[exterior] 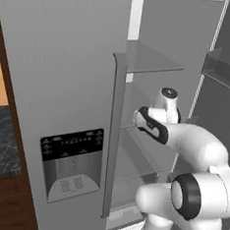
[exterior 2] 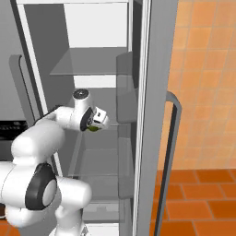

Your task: Place one lime and one fish in each tupperware on the nearby counter, to pack two identical lunches.

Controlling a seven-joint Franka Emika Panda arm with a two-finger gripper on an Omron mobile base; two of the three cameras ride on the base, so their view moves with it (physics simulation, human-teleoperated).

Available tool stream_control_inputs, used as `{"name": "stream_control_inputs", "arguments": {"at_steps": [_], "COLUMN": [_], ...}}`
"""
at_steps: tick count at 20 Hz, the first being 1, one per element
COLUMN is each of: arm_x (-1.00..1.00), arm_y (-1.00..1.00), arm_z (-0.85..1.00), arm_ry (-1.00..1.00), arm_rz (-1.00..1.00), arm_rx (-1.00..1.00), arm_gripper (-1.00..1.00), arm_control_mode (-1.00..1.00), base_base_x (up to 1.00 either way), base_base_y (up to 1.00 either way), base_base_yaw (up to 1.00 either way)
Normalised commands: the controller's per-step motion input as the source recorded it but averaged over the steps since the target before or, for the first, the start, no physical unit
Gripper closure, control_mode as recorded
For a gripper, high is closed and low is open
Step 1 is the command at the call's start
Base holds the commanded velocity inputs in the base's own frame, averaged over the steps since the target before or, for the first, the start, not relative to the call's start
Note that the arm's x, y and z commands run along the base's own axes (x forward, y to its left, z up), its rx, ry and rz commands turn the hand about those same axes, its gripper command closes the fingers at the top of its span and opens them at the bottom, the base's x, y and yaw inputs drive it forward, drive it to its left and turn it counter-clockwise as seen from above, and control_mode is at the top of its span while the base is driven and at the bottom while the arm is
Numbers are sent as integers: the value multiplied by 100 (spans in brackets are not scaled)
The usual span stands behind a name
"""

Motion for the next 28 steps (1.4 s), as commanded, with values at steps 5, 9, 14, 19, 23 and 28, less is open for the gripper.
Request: {"name": "stream_control_inputs", "arguments": {"at_steps": [5,9,14,19,23,28], "arm_x": [-100,-100,-100,-89,-24,-58], "arm_y": [0,0,3,30,1,11], "arm_z": [91,96,35,7,-1,-3], "arm_ry": [0,0,-9,-3,0,0], "arm_rz": [0,0,1,3,0,0], "arm_rx": [0,0,0,-2,0,0], "arm_gripper": [100,100,100,100,100,100], "arm_control_mode": [-100,-100,-100,-100,-100,-100], "base_base_x": [0,0,0,0,0,0], "base_base_y": [0,0,0,0,0,0], "base_base_yaw": [0,0,0,0,0,0]}}
